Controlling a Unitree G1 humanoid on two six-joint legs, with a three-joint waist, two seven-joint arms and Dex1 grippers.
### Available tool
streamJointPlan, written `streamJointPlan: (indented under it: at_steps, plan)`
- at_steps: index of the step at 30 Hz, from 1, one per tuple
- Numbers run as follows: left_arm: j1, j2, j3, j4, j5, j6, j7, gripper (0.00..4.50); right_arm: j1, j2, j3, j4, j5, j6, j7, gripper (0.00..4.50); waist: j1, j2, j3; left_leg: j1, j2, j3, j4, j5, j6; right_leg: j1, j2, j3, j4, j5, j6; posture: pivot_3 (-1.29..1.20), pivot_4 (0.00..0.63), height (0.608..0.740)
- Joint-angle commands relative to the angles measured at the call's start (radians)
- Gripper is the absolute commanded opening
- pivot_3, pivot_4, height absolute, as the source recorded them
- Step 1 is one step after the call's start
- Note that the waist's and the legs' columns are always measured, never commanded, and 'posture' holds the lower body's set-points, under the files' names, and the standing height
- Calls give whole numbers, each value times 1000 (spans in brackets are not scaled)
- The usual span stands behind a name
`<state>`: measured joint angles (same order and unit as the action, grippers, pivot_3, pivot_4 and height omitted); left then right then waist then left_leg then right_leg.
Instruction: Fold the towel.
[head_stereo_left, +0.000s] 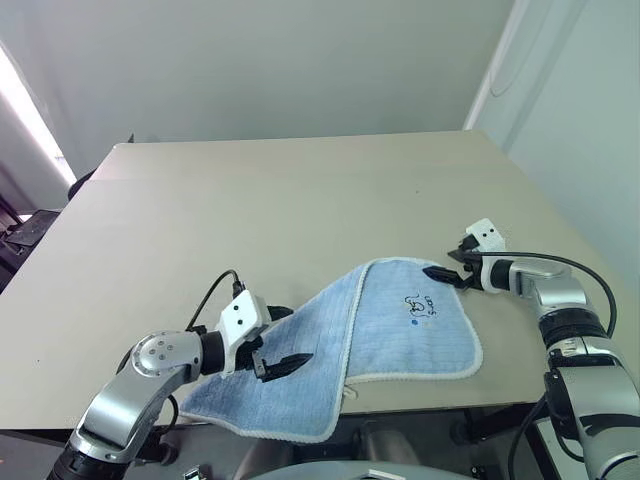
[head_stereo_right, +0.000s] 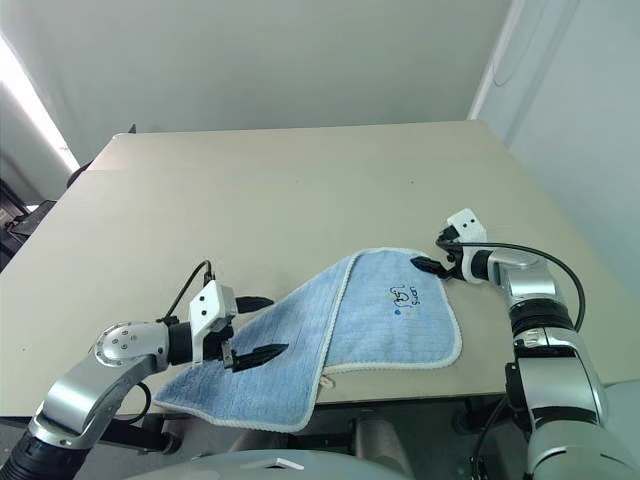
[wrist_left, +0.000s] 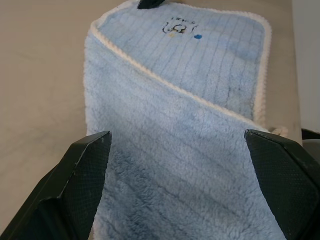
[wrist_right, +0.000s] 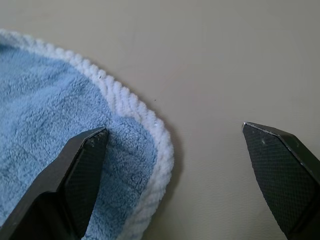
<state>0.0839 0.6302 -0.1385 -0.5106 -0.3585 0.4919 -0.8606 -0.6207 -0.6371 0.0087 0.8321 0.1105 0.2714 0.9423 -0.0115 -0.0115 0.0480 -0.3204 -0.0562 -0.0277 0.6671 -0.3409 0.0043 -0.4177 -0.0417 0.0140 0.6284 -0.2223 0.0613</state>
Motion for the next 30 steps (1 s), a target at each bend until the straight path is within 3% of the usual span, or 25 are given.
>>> streamJointPlan:
  at_steps: [1, 5, 12, 14, 21, 30]
  plan:
    - [-9, 8, -4, -32, -3, -1, 8, 4500, 40, -2, 23, -58, -12, 2, 44, 4316, 0, 0, 0, 0, 0, 0, 0, 0, 0, 0, 0, 0, 0, 0, 0, 0, 0, 740]
    - [-17, 14, -12, -19, -1, 0, 2, 4500, 93, -13, 35, -141, -16, 20, 75, 3250, 0, 0, 0, 0, 0, 0, 0, 0, 0, 3, 0, 0, 0, 0, 0, 0, 0, 740]
    - [-23, 31, -25, 1, 15, -9, -2, 4500, 115, -7, 32, -195, -23, 34, 54, 599, 0, 0, 0, 4, 0, -1, 1, 0, 0, 11, 1, 0, -1, -4, -1, 0, 0, 740]
    - [-20, 34, -27, 2, 16, -9, -4, 4500, 99, 6, 12, -205, -5, 40, 35, 17, 0, 0, 0, 4, 0, -1, 1, 0, 0, 12, 1, 0, -1, -4, -1, 0, 0, 740]
    - [-15, 41, -17, 12, 24, -17, 0, 4500, -4, 61, -100, -223, 80, 71, -79, 17, -3, 3, 2, 2, 0, 0, 1, 0, 0, 8, 1, 0, 0, -2, -3, 0, 0, 740]
    - [-40, 63, 38, 78, 36, -54, -3, 4500, -138, 96, -140, -145, 68, 31, -246, 17, 1, 3, 2, -1, 0, -1, 0, 0, 0, -1, 0, 0, 0, 0, 0, 0, 0, 740]
